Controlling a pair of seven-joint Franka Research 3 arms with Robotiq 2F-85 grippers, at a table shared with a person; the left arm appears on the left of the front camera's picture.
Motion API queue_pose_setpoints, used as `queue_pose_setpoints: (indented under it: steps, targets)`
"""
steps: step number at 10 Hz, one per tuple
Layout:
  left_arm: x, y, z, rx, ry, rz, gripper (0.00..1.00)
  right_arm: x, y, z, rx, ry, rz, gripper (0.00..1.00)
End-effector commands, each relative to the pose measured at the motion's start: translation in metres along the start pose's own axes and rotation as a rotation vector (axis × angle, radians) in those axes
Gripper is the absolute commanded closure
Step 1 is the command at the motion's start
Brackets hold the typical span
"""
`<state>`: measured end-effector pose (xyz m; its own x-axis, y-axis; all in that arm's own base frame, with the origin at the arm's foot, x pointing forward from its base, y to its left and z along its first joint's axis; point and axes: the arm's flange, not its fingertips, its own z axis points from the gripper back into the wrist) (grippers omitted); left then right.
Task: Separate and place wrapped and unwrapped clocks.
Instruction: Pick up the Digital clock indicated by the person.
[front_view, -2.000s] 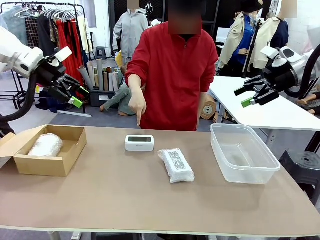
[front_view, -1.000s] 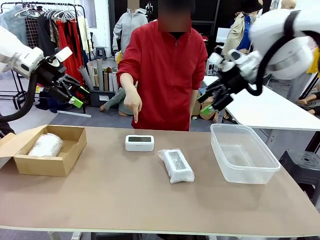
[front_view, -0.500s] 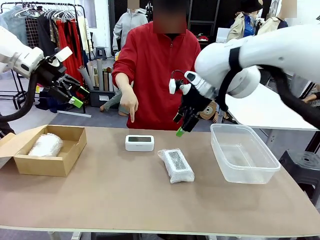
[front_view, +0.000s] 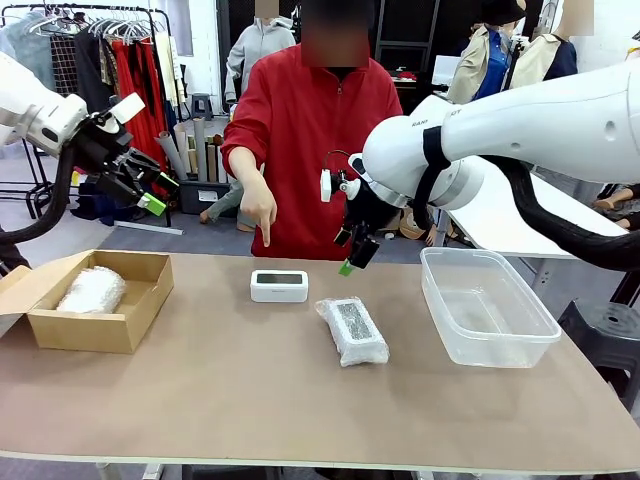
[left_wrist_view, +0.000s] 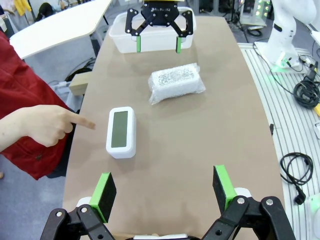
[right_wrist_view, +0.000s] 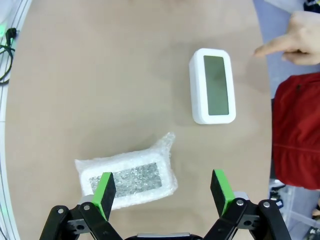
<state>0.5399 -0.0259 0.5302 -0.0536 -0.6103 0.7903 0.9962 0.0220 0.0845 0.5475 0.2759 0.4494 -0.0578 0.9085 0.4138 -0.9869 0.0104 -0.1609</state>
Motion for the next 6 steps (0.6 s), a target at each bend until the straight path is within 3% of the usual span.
queue_pose_setpoints:
  steps: [1, 6]
  targets:
    - [0.0005, -0.0011, 0.0021, 0.009, -0.001, 0.000, 0.00, -0.0045, 0.0069, 0.0043, 0.003, 0.008, -0.005, 0.00]
    - [0.0005, -0.0011, 0.0021, 0.009, -0.001, 0.000, 0.00, -0.0045, 0.0069, 0.0043, 0.003, 0.008, -0.005, 0.00]
